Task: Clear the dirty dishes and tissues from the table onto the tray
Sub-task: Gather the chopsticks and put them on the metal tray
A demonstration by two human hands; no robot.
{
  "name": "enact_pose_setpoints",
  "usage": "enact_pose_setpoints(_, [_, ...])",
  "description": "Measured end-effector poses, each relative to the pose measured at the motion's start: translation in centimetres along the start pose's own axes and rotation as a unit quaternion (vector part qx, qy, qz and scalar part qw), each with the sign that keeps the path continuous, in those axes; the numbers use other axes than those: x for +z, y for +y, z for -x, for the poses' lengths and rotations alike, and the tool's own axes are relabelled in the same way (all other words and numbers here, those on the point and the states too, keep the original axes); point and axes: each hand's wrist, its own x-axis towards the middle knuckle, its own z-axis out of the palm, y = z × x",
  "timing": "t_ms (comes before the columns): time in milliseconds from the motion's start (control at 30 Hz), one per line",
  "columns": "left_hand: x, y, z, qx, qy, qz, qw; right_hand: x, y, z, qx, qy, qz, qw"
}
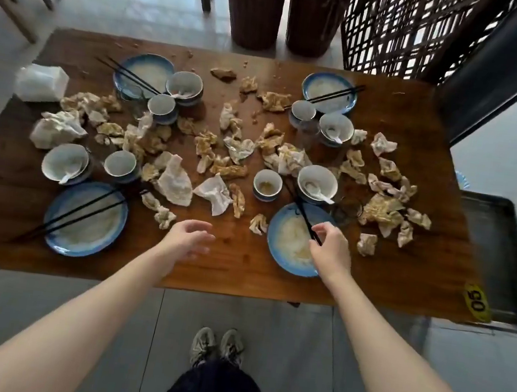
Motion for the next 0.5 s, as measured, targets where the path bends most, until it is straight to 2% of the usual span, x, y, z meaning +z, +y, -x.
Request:
enact_pose_setpoints(67, [-0.1,0.4,-0.3,0.002,0.013,-0.002,1.000,0.1,-0.2,-0.9,-0.007,-0.005,0.056,0.998])
enact_pose_setpoints(233, [-0.4,0.4,-0.1,-0.013,0.027,0.020,0.999,1.5,-0.5,-2.7,0.038,-0.043,0.106,0.993])
enact_pose_setpoints(367, [-0.8,-0.1,0.1,-0.016,0.041,0.036,0.998,2.8,-0.9,-2.8,0.017,-0.057,0.156,0.986])
enact_pose_setpoints(433, [-1.2,-0.4,0.2,-0.018,0.043,0.041,0.998,3.1,-0.9,-2.3,0.014,-0.039,0.127,0.991])
enact_pose_setpoints(500, [-1.6,-0.6,0.2,-0.020,0.041,0.045,0.998,3.2,-1.0,-1.5,0.040,-0.027,0.032,0.998])
